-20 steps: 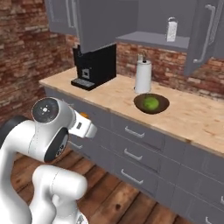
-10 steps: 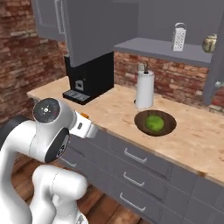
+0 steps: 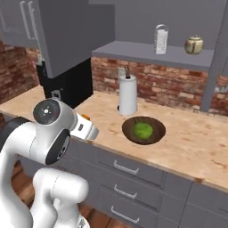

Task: Pick the cheese from the fridge and the cheese grater from the cabinet and place them next to the salad bowl.

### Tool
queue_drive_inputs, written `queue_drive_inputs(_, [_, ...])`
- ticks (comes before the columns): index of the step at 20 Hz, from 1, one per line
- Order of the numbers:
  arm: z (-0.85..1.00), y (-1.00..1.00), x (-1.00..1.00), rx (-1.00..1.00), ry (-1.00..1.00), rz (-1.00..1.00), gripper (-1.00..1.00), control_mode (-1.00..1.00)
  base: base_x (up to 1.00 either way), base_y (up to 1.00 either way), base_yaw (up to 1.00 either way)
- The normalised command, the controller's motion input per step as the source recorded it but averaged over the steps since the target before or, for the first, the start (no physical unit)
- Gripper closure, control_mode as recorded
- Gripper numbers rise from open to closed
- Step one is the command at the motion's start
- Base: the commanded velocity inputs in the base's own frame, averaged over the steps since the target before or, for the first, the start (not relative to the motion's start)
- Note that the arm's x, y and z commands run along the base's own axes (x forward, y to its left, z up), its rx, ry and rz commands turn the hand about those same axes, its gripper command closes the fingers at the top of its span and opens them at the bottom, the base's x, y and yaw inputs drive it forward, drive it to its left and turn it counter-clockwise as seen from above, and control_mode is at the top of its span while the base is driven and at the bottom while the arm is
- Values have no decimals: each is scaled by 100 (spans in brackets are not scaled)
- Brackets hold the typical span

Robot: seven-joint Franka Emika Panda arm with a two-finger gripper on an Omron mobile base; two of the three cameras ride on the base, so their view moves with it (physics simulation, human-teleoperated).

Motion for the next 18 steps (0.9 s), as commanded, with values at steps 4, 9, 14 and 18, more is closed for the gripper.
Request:
queue_drive_inputs(4, [0, 0, 0, 0, 0, 0, 100, 100, 58, 23, -33])
queue_drive_inputs(9, [0, 0, 0, 0, 0, 0, 100, 100, 54, 24, -39])
queue_drive_inputs(14, [0, 0, 0, 0, 0, 0, 100, 100, 50, 20, -31])
queue_drive_inputs(18, [0, 0, 0, 0, 0, 0, 100, 100, 51, 23, -1])
